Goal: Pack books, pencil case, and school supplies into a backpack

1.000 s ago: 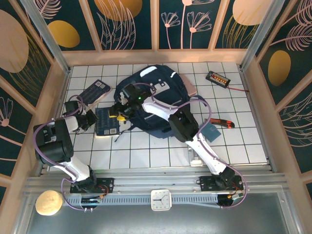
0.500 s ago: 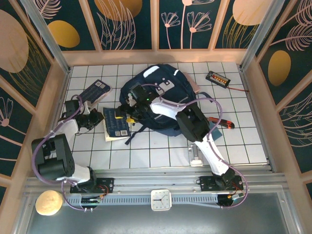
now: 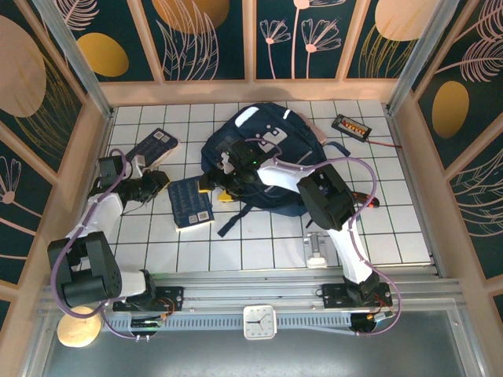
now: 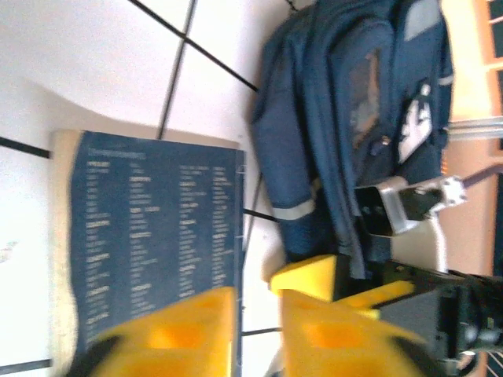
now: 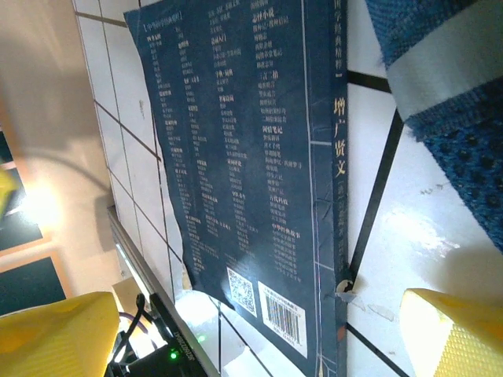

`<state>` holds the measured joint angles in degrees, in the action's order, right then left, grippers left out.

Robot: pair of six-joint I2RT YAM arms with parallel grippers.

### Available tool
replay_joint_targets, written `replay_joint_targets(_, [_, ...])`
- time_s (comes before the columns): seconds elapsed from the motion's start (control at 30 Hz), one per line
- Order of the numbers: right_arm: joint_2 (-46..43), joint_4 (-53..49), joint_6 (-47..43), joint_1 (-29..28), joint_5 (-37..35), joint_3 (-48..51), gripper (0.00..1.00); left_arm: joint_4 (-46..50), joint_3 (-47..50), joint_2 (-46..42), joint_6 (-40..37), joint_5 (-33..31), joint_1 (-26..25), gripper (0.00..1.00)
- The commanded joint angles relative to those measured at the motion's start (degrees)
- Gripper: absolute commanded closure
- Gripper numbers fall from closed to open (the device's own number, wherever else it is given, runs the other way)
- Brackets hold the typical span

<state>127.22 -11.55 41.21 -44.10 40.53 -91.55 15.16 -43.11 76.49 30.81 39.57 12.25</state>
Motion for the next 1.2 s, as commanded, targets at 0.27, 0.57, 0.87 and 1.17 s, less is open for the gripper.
replay_joint_targets(0.27, [6.06, -2.51, -0.52, -1.79, -1.59, -5.7, 0.08, -0.83, 4.85, 9.14, -4.87, -6.9, -0.02, 0.01])
replay_joint_targets(0.57, [8.63, -1.45, 0.92, -1.78, 0.53, -6.54, 0.1, -2.47, 3.28, 15.83, -5.63, -8.02, -4.65, 0.08])
replay_joint_targets(0.87, [10.13, 1.79, 3.51, -2.46, 1.78, -6.44, 0.13, -8.58, 2.52, 19.56, 1.48, -7.25, -14.52, 0.34])
replay_joint_targets(1.17, [10.67, 1.71, 3.65, -3.1, 1.55, -6.19, 0.13, -11.38, 2.22, 18.62, 5.67, -4.88, -17.13, 0.44])
